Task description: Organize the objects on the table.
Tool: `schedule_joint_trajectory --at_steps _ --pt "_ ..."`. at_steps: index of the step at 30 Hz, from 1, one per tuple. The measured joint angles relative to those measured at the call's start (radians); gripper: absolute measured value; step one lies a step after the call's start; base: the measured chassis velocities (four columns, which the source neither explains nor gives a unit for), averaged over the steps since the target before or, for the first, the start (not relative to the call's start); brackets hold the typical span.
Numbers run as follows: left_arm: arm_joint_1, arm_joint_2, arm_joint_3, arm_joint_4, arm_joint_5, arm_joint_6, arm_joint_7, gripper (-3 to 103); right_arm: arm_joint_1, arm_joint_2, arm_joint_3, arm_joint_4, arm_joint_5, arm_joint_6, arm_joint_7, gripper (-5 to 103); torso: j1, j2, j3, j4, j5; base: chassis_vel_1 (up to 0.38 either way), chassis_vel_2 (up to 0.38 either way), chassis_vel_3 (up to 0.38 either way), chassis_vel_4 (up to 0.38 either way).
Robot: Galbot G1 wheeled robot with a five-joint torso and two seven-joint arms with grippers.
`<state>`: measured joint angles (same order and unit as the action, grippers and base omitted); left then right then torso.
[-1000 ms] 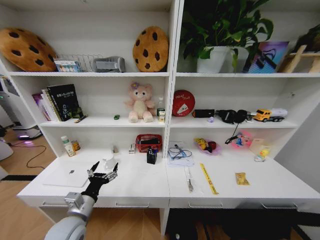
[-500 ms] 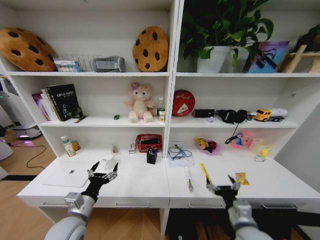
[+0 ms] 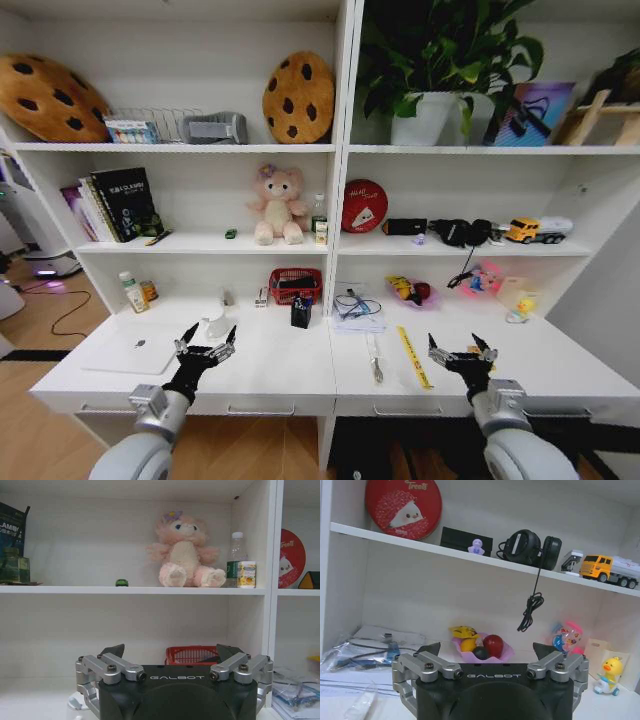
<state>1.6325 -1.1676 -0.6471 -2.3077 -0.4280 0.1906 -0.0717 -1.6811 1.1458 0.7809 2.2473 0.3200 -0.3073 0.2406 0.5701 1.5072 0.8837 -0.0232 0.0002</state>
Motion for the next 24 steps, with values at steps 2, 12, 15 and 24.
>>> schedule_joint_trajectory --at_steps 2,12,15,24 --pt "0.000 0.000 0.000 0.000 0.000 0.000 0.000 100 -0.001 0.001 0.000 0.000 0.003 0.000 -0.001 100 0.000 0.000 0.000 -0.0004 -0.0007 -0.205 -0.191 0.188 0.192" --pt "0.000 0.000 0.000 0.000 0.000 0.000 0.000 100 0.012 0.012 -0.029 -0.032 0.003 -0.002 -0.007 100 0.000 0.000 0.000 0.0001 -0.0004 -0.226 -0.237 0.222 0.226" --pt "0.000 0.000 0.000 0.000 0.000 0.000 0.001 100 0.019 0.010 -0.008 -0.060 0.025 -0.054 -0.021 100 0.000 0.000 0.000 0.0000 0.0012 -0.146 -0.186 0.146 0.154" --pt "0.000 0.000 0.000 0.000 0.000 0.000 0.001 100 0.129 -0.075 0.006 -0.239 0.180 -0.173 -0.020 100 0.000 0.000 0.000 0.0005 -0.0007 -0.003 0.007 0.008 -0.020"
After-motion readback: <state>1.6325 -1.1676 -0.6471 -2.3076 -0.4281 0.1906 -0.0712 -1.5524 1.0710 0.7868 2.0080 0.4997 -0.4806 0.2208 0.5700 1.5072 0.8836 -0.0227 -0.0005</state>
